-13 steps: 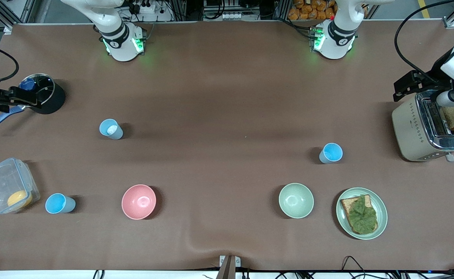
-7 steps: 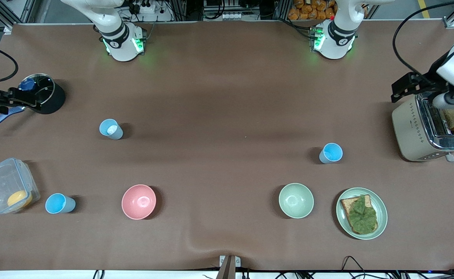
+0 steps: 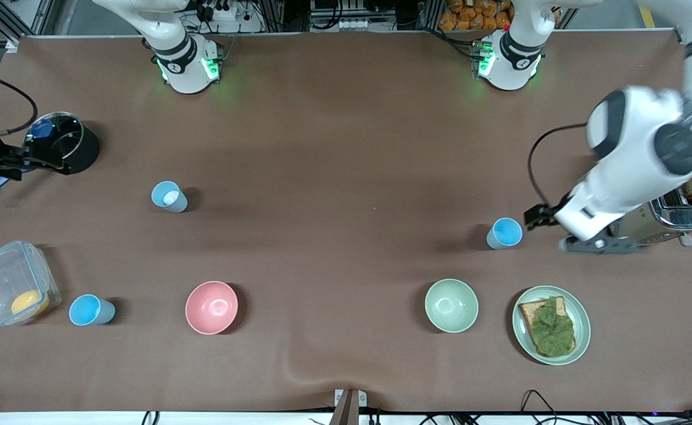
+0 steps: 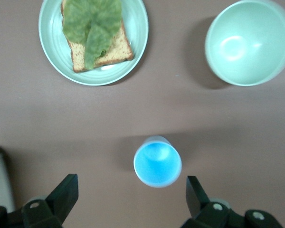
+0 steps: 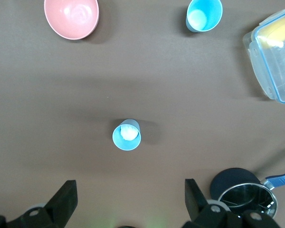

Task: Stack blue cups with both arms
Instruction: 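Reach the right gripper to one blue cup while the left gripper reaches another, then lower both grippers around the blue cups and close them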

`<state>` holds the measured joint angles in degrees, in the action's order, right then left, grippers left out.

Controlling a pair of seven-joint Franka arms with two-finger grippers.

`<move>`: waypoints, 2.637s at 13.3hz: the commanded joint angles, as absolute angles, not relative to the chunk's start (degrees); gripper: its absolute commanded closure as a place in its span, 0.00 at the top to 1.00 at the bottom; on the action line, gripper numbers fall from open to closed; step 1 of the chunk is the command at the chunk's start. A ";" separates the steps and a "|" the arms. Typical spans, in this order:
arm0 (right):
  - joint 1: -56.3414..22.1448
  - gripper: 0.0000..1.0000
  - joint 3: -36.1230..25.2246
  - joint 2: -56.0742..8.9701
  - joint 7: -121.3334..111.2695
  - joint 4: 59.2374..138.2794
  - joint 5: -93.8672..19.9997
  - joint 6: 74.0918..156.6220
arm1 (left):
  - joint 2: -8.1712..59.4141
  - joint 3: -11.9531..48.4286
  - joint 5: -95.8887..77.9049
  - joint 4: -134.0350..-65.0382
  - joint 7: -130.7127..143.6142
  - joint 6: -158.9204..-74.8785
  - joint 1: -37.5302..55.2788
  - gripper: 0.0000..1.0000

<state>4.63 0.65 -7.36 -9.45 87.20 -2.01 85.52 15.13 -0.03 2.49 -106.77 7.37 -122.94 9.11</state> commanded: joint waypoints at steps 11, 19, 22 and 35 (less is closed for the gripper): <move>2.37 1.00 1.49 3.79 -7.56 131.38 -2.55 121.18 | 22.76 0.26 6.07 -114.16 11.43 -135.52 9.14 1.00; 5.18 1.00 1.32 -4.99 -9.66 137.11 -2.11 137.45 | 23.99 0.44 6.07 -114.96 11.43 -135.79 8.61 0.76; 5.62 1.00 1.32 -6.41 -9.84 138.07 -2.11 139.92 | 24.35 0.53 6.06 -114.87 11.51 -135.79 9.05 0.00; 6.68 0.10 1.58 -10.20 -11.07 138.96 -2.72 143.35 | 22.42 0.70 5.54 -114.43 13.27 -135.27 9.40 0.00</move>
<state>5.67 0.75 -10.46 -10.91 138.43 -2.07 143.32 23.90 0.66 4.44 -114.05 10.70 -135.03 9.11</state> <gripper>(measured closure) 0.529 0.965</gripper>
